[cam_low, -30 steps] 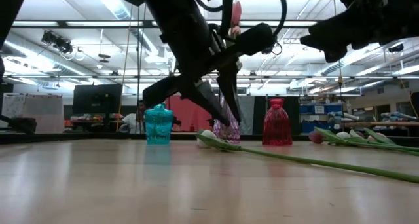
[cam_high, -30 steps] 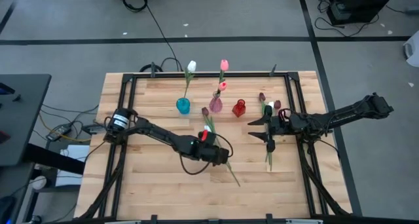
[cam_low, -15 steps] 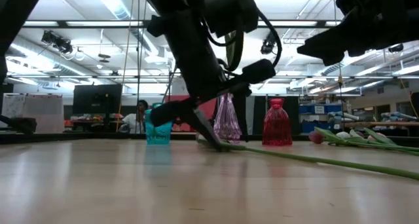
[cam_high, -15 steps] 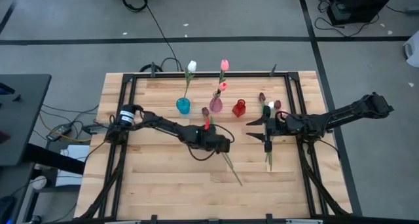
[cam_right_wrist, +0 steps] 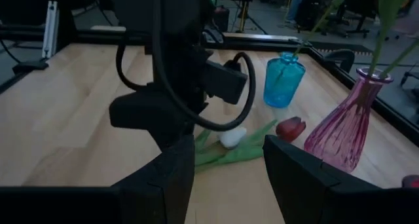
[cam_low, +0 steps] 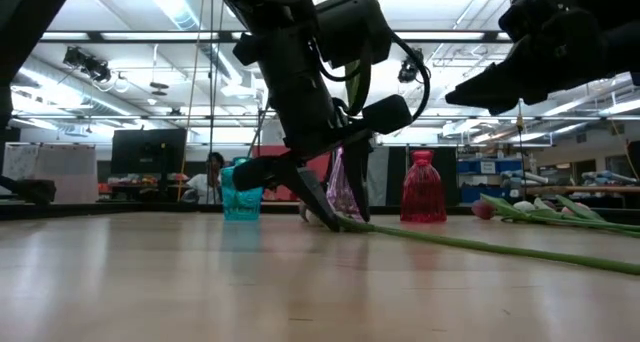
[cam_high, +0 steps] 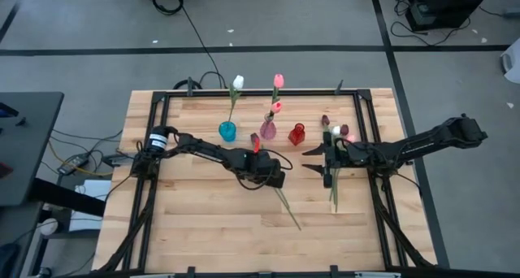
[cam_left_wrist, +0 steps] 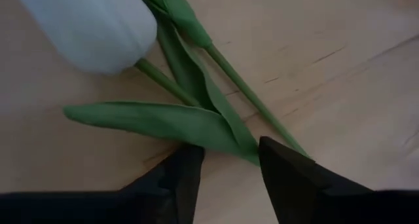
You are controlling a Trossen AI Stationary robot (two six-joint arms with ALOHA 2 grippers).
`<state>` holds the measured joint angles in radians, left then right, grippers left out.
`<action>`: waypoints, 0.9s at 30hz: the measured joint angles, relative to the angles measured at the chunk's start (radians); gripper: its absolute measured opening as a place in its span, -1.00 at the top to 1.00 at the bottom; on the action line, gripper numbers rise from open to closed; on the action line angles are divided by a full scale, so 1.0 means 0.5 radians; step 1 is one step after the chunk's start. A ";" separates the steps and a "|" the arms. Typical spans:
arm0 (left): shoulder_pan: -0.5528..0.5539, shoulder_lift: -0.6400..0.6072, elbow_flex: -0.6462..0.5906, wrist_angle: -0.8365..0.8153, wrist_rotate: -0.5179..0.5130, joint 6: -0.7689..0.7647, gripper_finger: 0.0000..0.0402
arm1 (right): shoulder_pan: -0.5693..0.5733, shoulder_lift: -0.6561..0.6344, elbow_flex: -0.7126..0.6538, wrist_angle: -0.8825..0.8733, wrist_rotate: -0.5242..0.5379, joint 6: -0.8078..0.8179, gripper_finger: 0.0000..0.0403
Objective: Sort flowers into vase by color
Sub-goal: Put the left white tulip into the blue vase
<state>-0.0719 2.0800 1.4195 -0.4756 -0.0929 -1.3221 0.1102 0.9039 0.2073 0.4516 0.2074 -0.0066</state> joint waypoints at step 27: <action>-0.004 0.011 0.333 -0.396 -0.125 0.354 0.98 | -0.005 0.064 0.000 0.142 -0.144 0.029 0.04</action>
<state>-0.0737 2.0853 1.5859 -0.6737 -0.1552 -1.1451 0.1078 0.9360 0.2073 0.5225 0.1356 0.0078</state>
